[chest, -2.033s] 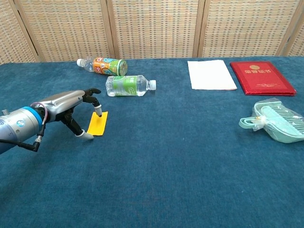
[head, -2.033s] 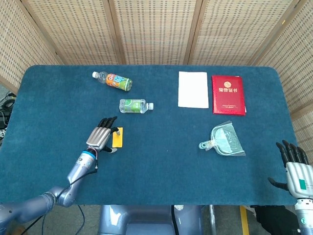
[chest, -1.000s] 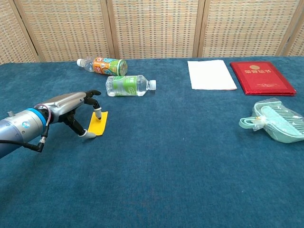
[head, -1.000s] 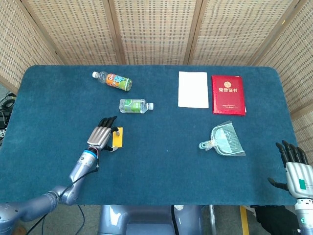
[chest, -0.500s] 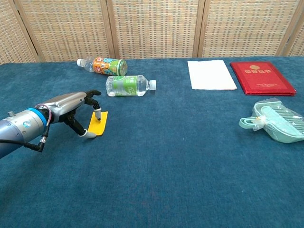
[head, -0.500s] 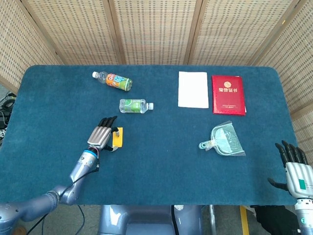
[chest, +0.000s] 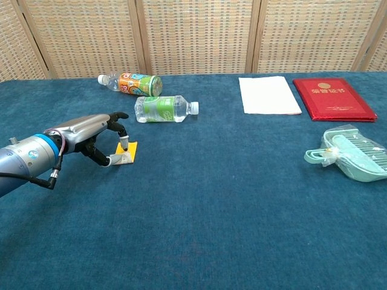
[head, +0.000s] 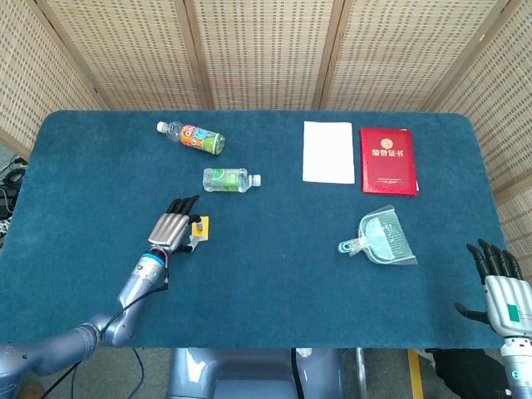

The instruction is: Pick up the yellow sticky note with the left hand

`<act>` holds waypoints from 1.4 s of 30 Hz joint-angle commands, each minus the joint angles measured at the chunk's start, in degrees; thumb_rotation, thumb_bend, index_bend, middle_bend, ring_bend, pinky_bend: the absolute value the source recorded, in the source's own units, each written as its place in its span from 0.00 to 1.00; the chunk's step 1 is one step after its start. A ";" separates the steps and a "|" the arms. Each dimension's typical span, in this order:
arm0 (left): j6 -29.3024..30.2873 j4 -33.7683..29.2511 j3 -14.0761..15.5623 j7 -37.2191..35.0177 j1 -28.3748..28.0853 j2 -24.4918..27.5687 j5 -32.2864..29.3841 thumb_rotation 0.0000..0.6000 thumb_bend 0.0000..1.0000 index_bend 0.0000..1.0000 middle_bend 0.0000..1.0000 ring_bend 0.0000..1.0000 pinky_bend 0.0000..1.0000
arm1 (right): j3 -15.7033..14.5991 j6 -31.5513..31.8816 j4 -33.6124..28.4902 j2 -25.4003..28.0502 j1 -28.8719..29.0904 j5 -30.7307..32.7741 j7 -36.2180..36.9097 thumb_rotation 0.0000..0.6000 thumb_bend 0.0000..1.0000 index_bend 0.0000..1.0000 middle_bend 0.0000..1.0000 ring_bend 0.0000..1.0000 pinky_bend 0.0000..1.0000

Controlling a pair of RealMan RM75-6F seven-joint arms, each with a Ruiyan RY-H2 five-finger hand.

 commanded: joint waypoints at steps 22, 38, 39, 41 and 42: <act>-1.47 0.38 0.36 0.78 -0.16 -0.66 -1.38 1.00 0.43 0.64 0.00 0.00 0.00 | -0.09 -0.18 -0.16 0.24 0.03 0.03 0.30 1.00 0.00 0.08 0.00 0.00 0.00; 1.53 8.47 -7.44 -1.81 -7.05 -1.33 0.21 1.00 0.51 0.67 0.00 0.00 0.00 | 0.19 -0.38 -0.25 0.51 0.22 0.27 1.01 1.00 0.00 0.08 0.00 0.00 0.00; 2.49 9.67 -8.75 -1.42 -8.28 -1.11 0.33 1.00 0.51 0.67 0.00 0.00 0.00 | 0.25 -0.44 -0.25 0.56 0.28 0.34 1.08 1.00 0.00 0.08 0.00 0.00 0.00; 4.67 10.84 -10.63 -0.31 -10.02 -0.41 0.69 1.00 0.51 0.67 0.00 0.00 0.00 | 0.33 -0.63 -0.16 0.62 0.34 0.57 1.22 1.00 0.00 0.08 0.00 0.00 0.00; 5.31 10.67 -11.30 0.07 -10.49 0.13 0.63 1.00 0.51 0.67 0.00 0.00 0.00 | 0.35 -0.73 -0.09 0.65 0.36 0.70 1.33 1.00 0.00 0.08 0.00 0.00 0.00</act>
